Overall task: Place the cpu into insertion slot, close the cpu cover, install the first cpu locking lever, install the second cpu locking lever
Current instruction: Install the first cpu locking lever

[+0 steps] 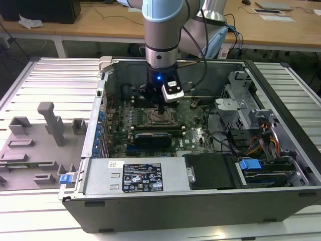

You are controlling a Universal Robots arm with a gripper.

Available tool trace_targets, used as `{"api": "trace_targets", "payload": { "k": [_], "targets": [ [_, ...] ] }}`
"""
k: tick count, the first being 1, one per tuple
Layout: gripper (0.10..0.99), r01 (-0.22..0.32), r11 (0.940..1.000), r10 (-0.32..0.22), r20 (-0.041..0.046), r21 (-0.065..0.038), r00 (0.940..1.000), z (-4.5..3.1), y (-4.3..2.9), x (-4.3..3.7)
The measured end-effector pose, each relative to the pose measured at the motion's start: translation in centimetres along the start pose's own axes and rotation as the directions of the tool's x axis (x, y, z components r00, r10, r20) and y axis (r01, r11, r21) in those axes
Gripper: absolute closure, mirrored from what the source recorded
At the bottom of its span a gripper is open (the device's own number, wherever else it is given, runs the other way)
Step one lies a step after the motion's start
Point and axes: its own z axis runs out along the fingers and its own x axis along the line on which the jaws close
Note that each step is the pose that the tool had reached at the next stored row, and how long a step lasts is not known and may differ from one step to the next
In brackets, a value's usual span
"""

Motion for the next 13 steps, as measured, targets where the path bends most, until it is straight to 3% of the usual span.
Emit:
{"api": "trace_targets", "payload": {
  "k": [4,7,8,10,13],
  "targets": [
    [0.980,0.087,0.9962,-0.087,-0.0050,-0.005,0.9962,0.03,0.00,0.00],
    [0.980,0.150,0.9887,-0.150,-0.0081,-0.008,0.9886,0.05,-0.01,0.00],
    [0.980,0.181,0.9835,-0.181,-0.0096,-0.010,0.9835,0.07,-0.01,0.00],
    [0.980,0.254,0.9671,-0.254,-0.0142,-0.015,0.9670,0.12,-0.02,0.00],
    [0.980,0.303,0.9527,-0.304,-0.0230,-0.019,0.9525,0.21,0.03,-0.19]
  ]
}}
